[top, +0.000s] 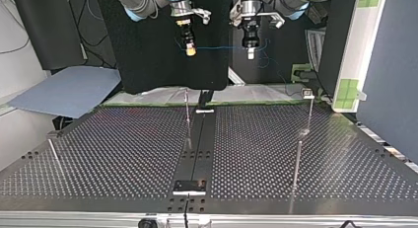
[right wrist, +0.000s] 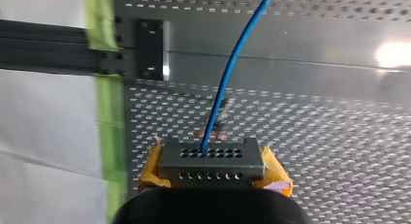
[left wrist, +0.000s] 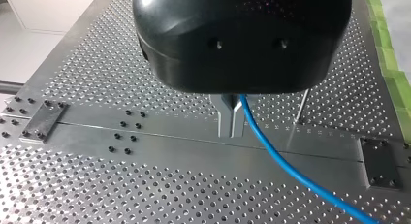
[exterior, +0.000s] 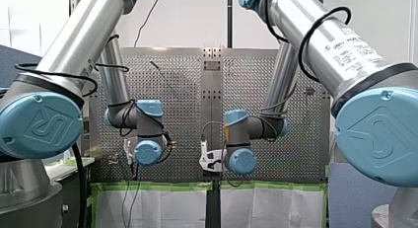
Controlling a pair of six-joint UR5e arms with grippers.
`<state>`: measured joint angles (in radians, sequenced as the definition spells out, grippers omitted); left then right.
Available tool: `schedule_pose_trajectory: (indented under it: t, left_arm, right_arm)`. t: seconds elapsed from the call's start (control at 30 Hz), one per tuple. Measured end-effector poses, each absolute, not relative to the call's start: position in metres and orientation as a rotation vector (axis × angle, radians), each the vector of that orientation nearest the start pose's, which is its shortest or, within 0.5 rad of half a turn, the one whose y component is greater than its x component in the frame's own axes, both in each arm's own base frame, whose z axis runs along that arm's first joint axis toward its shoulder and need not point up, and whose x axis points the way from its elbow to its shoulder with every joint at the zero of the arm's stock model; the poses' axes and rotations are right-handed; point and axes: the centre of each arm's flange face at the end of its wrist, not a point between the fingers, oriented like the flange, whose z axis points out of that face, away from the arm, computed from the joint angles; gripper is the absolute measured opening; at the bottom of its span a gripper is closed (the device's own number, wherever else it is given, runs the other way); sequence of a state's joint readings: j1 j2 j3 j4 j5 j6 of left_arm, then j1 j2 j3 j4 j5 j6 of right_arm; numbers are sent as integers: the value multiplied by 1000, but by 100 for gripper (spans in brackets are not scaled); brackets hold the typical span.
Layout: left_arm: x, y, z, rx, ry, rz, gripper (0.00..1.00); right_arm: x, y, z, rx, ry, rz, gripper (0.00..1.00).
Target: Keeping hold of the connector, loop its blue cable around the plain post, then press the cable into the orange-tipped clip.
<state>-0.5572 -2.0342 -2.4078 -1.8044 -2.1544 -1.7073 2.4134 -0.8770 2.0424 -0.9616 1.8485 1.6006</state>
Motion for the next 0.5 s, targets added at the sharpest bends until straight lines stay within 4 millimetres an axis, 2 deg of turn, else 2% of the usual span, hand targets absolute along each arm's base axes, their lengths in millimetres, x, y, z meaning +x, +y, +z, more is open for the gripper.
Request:
schedule_pose_trajectory:
  t: [0.13, 0.37, 0.5]
  left_arm:
    - [282, -268, 68, -142, 1533, -105, 0]
    - [282, -268, 68, -142, 1533, -105, 0]
    - [289, -269, 76, -142, 1522, -118, 0]
  right_arm:
    - [442, -252, 5, 1802, -994, 1454, 0]
    - [442, -252, 3, 1802, -1002, 1456, 0]
    - [448, -255, 13, 1773, -1020, 1476, 0]
